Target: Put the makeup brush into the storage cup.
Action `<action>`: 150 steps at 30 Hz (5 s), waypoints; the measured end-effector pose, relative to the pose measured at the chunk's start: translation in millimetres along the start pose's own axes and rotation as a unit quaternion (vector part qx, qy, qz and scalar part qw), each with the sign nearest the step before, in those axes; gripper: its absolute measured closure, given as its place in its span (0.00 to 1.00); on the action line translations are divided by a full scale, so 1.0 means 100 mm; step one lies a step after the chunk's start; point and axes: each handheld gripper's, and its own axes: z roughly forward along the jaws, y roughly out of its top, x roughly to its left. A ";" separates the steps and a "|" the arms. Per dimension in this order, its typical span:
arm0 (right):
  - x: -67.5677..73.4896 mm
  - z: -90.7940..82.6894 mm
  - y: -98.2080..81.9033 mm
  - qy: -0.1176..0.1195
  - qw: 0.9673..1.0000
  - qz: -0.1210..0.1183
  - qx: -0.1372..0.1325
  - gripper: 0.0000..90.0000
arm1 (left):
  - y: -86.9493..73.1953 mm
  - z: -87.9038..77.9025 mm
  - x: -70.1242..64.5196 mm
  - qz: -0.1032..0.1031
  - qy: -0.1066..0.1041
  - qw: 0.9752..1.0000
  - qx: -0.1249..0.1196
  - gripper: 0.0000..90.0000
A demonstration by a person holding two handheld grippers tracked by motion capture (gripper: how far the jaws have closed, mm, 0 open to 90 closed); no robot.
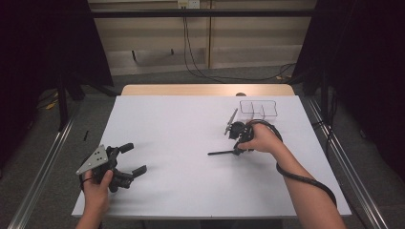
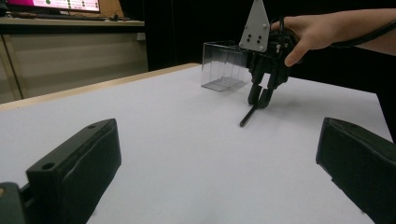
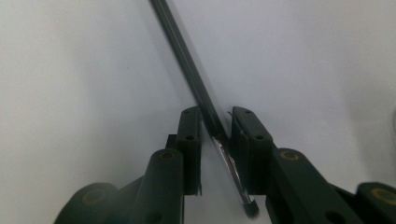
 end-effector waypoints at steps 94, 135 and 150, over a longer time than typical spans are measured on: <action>0.76 -0.20 0.45 0.042 0.990 -0.128 -0.038 0.95 | 0.17 0.39 -0.16 0.008 -0.045 0.998 0.049 0.00; 0.84 -0.26 0.49 0.047 0.988 -0.142 -0.036 0.95 | 0.58 1.08 -0.32 0.073 -0.114 0.971 0.195 0.00; 0.87 -0.29 0.52 0.047 0.986 -0.156 -0.041 0.95 | 0.68 1.26 -0.40 0.108 -0.131 0.950 0.264 0.00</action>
